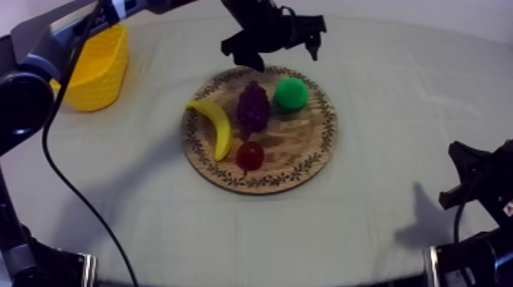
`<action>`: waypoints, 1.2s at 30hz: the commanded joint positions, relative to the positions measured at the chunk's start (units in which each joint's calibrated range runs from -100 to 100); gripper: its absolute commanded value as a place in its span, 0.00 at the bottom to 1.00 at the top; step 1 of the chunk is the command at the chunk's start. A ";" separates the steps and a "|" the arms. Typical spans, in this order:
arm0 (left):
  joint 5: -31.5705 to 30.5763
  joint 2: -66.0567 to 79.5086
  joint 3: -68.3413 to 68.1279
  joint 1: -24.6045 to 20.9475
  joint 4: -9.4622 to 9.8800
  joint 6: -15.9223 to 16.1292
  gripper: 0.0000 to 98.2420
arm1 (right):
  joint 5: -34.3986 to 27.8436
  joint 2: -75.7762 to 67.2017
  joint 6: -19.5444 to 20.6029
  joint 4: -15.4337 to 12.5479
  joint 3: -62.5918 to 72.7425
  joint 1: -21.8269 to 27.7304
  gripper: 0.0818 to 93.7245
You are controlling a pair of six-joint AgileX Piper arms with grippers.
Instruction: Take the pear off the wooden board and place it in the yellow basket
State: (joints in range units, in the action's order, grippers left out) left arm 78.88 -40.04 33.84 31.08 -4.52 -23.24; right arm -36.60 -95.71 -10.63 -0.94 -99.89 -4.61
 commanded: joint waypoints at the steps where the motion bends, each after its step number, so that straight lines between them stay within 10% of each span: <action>1: 1.18 -2.66 2.53 -0.16 0.00 -0.03 0.90 | -0.01 -0.04 -0.04 -0.01 0.00 0.01 0.00; 28: 15.06 -28.58 31.56 -0.76 -0.27 -1.36 0.86 | -0.01 -0.04 -0.04 -0.01 0.00 0.01 0.00; 36: 16.82 -30.48 34.31 -0.64 0.00 -1.49 0.70 | -0.01 -0.04 -0.04 -0.01 0.00 0.01 0.00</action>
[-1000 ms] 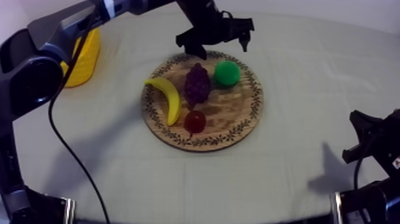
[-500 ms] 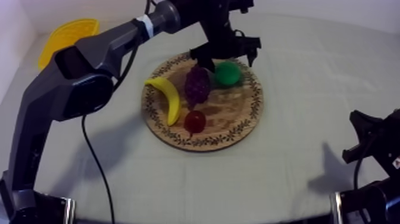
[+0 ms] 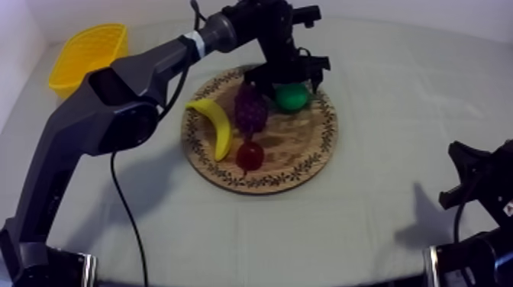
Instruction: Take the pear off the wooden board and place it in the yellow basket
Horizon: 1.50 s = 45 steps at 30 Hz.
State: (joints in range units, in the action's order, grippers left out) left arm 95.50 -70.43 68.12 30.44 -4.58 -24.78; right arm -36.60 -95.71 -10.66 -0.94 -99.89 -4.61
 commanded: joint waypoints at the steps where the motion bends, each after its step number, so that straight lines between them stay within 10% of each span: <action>1: 0.40 -0.20 0.15 0.00 0.09 0.05 0.66 | -0.01 -0.04 -0.01 -0.01 0.00 0.01 0.00; 11: 0.93 0.94 -1.15 0.16 0.58 0.69 0.51 | -0.01 -0.04 -0.01 -0.01 0.00 0.01 0.00; 45: 1.34 42.53 -33.54 -1.61 4.08 1.59 0.50 | -0.01 -0.04 -0.01 -0.01 0.00 0.01 0.00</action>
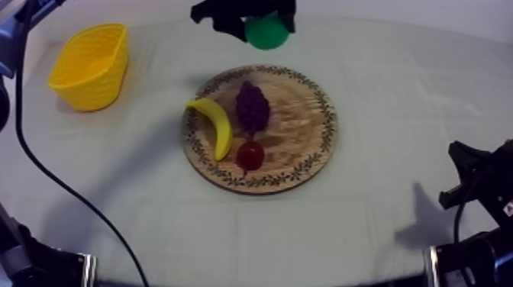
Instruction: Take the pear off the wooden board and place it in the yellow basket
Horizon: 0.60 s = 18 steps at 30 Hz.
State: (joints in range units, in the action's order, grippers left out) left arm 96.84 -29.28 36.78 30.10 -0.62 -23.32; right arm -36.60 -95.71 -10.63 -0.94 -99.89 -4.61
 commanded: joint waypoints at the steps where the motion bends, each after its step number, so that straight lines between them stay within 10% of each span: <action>1: 0.00 2.26 -3.46 -2.22 0.34 0.34 0.50 | -0.01 -0.04 -0.04 -0.01 0.00 0.01 0.00; 18: -1.02 15.85 -20.30 -23.37 2.82 5.44 0.49 | -0.01 -0.04 -0.04 -0.01 0.00 0.01 0.00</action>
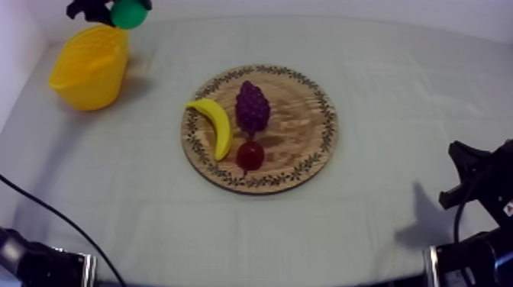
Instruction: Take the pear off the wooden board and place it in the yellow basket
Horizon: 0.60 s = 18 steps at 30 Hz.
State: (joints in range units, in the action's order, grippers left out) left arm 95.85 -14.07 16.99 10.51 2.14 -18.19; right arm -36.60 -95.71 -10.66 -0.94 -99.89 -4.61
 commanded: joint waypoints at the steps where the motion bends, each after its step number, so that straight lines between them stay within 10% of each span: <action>1: -0.03 1.14 -1.00 -4.88 0.18 0.57 0.49 | -0.01 -0.04 -0.01 -0.01 0.00 0.01 0.00; 18: -3.06 -2.32 -3.72 -13.39 1.01 3.19 0.49 | -0.01 -0.04 -0.01 -0.01 0.00 0.01 0.00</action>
State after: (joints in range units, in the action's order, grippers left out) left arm 92.91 -15.39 13.12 -2.71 3.11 -15.06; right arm -36.60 -95.71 -10.69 -0.94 -99.89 -4.61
